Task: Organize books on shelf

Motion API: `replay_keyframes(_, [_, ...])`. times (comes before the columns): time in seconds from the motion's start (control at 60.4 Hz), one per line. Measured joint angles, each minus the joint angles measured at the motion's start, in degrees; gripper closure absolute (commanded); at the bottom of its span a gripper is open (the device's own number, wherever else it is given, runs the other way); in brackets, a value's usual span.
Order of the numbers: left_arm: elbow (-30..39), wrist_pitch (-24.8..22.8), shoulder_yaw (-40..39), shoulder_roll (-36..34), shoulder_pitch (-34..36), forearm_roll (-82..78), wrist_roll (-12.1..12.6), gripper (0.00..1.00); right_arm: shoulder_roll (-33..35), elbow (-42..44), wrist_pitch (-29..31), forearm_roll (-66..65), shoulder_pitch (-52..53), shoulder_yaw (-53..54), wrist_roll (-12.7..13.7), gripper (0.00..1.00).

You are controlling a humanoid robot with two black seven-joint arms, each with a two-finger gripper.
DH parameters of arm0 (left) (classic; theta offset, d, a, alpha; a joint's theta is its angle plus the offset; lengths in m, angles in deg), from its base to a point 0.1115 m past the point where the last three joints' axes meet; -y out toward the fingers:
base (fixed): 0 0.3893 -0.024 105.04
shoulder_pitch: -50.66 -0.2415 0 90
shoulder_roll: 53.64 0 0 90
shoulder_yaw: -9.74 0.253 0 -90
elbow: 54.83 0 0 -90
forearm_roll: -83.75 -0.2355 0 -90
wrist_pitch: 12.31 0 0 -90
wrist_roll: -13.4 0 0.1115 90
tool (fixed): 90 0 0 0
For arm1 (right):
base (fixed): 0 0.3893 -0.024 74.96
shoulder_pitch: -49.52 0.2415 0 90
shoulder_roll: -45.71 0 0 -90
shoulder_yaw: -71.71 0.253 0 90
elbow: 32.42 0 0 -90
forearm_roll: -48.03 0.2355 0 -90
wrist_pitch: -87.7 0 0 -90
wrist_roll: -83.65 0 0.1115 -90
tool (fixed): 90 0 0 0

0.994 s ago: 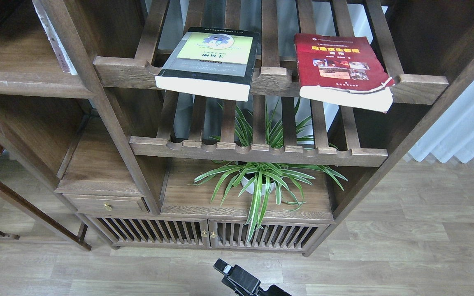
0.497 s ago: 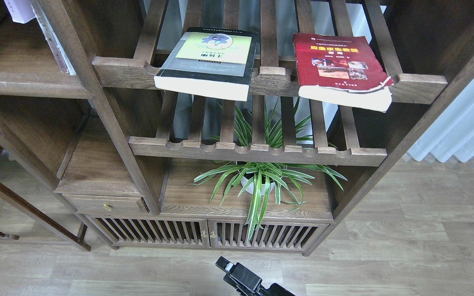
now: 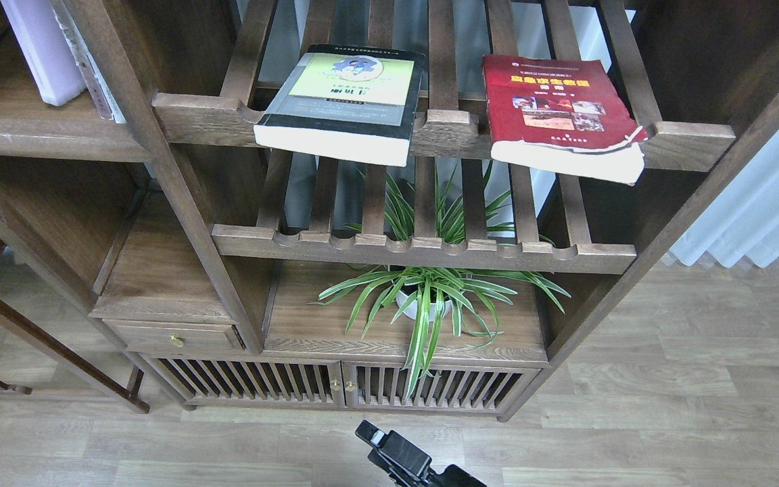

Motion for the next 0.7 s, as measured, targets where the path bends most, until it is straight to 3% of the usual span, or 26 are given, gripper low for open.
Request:
replay_keyframes(0.397, [0.0, 0.0, -6.5, -0.3, -0.4, 4.5, 0.0, 0.64, 0.0, -0.1, 0.0, -0.1, 0.0, 0.1, 0.0, 0.01])
replay_keyframes(0.695, [4.2, 0.0, -8.3, -6.0, -8.6, 13.6, -0.1, 0.64, 0.0, -0.9, 0.0, 0.5, 0.1, 2.3, -2.7, 0.01])
